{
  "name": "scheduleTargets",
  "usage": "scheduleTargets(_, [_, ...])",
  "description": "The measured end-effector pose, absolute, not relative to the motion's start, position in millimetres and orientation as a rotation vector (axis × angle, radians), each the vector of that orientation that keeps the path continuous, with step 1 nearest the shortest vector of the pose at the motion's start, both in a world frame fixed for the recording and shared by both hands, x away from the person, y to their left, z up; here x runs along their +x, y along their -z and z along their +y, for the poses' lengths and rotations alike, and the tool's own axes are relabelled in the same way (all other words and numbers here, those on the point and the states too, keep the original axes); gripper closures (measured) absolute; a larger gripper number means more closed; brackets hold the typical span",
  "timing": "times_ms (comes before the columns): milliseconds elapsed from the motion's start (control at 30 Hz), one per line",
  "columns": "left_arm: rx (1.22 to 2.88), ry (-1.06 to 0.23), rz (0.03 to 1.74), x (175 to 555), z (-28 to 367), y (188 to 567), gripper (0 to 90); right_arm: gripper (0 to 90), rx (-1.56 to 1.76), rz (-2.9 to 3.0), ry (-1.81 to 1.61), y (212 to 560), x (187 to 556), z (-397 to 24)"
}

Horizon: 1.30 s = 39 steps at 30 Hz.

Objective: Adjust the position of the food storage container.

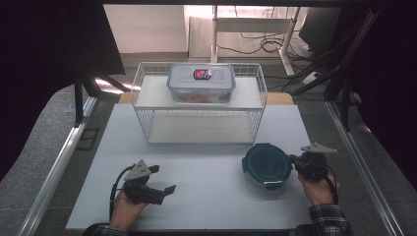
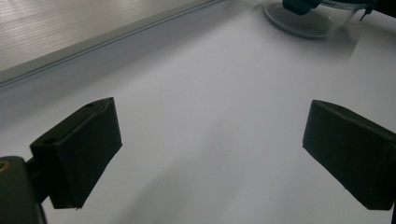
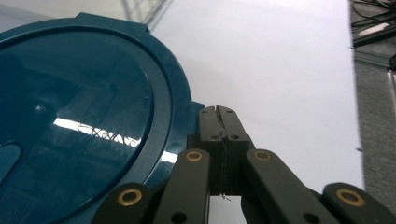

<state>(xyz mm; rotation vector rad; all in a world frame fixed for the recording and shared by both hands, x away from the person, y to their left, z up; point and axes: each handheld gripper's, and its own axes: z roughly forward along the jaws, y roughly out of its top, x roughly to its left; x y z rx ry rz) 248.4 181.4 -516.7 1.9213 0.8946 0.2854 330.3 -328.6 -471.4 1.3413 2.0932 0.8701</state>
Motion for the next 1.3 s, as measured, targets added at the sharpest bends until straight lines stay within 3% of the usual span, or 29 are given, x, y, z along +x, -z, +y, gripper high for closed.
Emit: scheduleTargets(1300, [1.910, -0.261, 0.902, 249.1, 182.2, 516.5, 4.7, 89.2, 1.175, 2.367, -1.079, 479.1, 307.5, -232.0])
